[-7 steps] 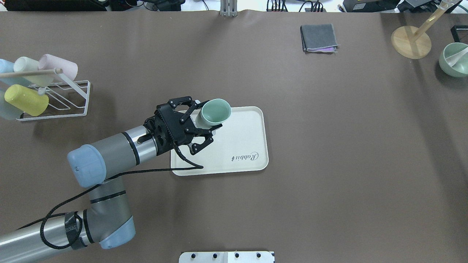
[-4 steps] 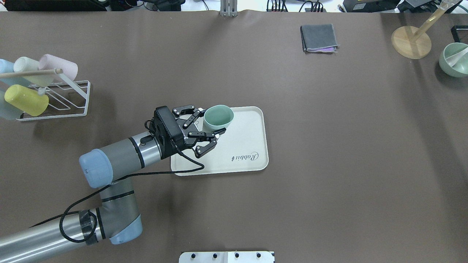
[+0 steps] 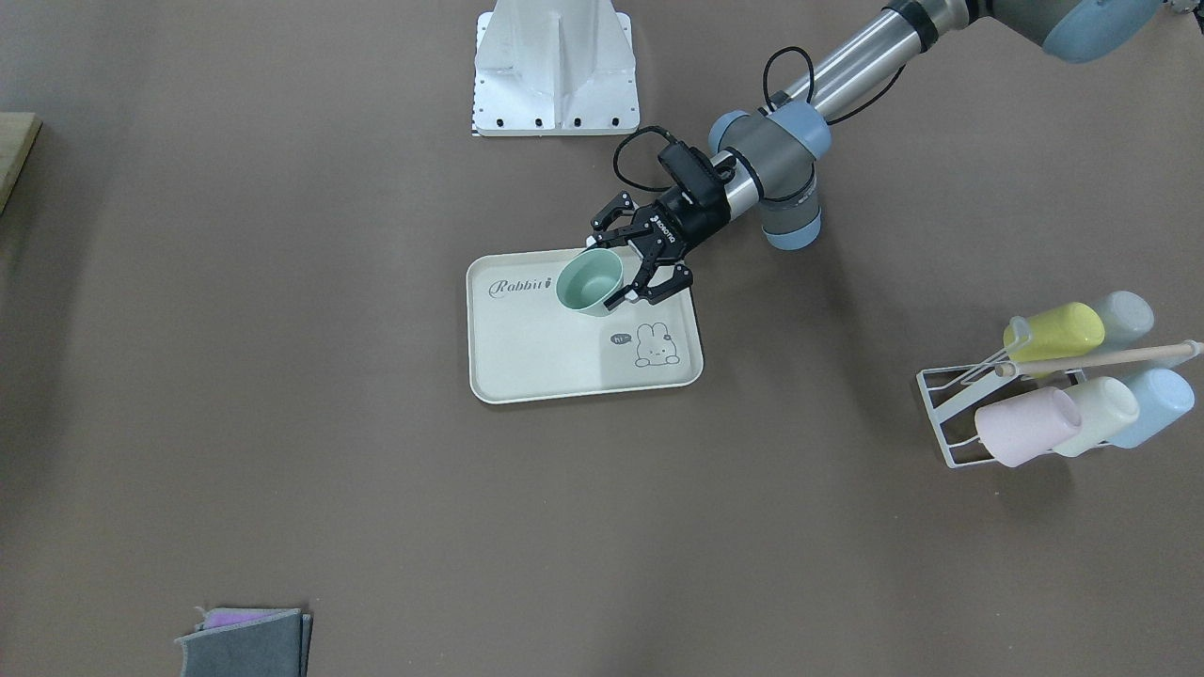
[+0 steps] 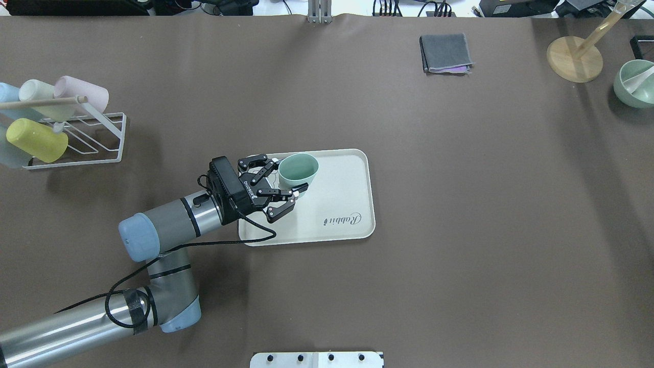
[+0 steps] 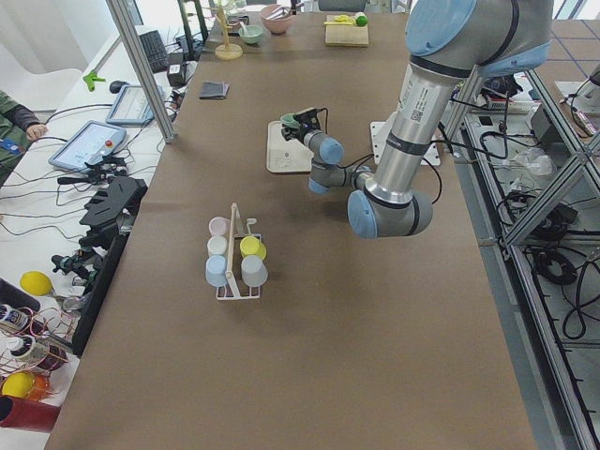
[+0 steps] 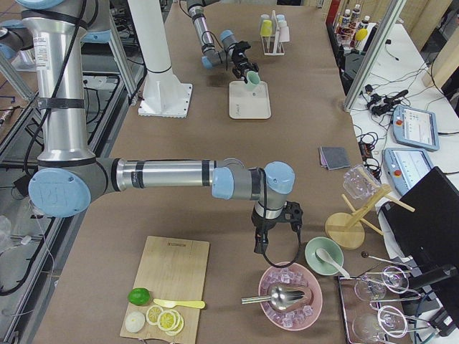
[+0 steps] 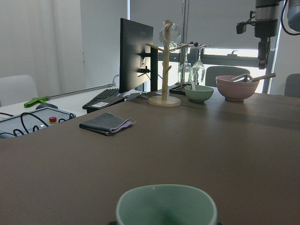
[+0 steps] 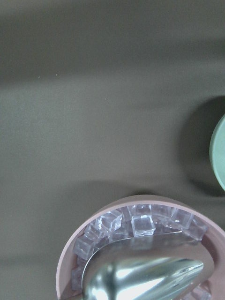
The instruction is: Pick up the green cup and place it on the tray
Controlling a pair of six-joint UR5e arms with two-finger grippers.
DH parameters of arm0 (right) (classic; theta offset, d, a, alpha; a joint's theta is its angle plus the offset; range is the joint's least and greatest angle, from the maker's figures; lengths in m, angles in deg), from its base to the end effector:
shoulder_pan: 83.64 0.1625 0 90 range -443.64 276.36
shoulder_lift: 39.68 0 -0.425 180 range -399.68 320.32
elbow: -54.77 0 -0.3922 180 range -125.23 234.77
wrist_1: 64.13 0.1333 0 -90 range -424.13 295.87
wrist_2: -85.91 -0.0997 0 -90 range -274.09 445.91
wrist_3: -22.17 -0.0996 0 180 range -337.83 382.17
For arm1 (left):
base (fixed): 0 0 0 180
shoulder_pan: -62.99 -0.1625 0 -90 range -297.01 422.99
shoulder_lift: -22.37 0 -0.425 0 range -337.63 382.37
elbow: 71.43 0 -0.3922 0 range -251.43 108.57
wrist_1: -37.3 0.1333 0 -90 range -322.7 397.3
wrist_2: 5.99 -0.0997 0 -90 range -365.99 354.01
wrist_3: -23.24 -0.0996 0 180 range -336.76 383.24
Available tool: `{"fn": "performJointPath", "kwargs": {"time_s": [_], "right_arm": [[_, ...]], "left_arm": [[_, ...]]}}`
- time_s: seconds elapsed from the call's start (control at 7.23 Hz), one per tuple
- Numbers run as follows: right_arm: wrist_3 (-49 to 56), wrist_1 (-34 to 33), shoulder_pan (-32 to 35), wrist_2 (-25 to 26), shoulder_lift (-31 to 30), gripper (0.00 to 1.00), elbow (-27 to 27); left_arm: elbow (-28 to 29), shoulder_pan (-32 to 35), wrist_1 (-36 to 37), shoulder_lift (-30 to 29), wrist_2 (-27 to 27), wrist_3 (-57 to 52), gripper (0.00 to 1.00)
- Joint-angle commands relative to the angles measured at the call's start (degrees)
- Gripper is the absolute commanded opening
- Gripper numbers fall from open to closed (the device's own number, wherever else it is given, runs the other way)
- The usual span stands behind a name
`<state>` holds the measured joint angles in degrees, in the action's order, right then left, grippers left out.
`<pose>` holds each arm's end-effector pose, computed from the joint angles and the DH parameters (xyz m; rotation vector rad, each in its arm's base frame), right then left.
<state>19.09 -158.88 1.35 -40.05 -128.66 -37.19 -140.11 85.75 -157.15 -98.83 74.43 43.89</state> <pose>0.0312 -0.5010 0.6507 -0.0741 -0.6239 -0.0229 0.5460 -0.3916 0.3274 1.5181 1.3127 0.3572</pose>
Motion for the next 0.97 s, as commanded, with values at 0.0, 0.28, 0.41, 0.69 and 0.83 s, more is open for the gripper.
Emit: {"fn": "performJointPath", "kwargs": {"time_s": [0.0,0.28,0.41,0.69,0.83], "right_arm": [[-0.1,0.0,-0.2,-0.1,0.2,1.00,-0.3],[0.0,0.0,-0.7,0.0,0.0,1.00,-0.2],[0.0,0.1,-1.0,0.2,0.4,1.00,-0.3],[0.0,0.0,-1.4,0.9,0.1,1.00,-0.4],[0.0,-0.1,-1.4,0.9,0.2,1.00,-0.4]], "left_arm": [[2.8,0.0,-3.2,-0.5,0.7,0.1,0.08],[2.8,0.2,-2.5,-0.5,2.8,0.2,0.10],[3.0,0.3,-1.0,-0.5,4.2,0.2,0.10],[2.9,0.3,0.6,-0.5,6.0,0.0,0.11],[2.8,0.4,1.3,-0.5,6.2,-0.2,0.11]]}}
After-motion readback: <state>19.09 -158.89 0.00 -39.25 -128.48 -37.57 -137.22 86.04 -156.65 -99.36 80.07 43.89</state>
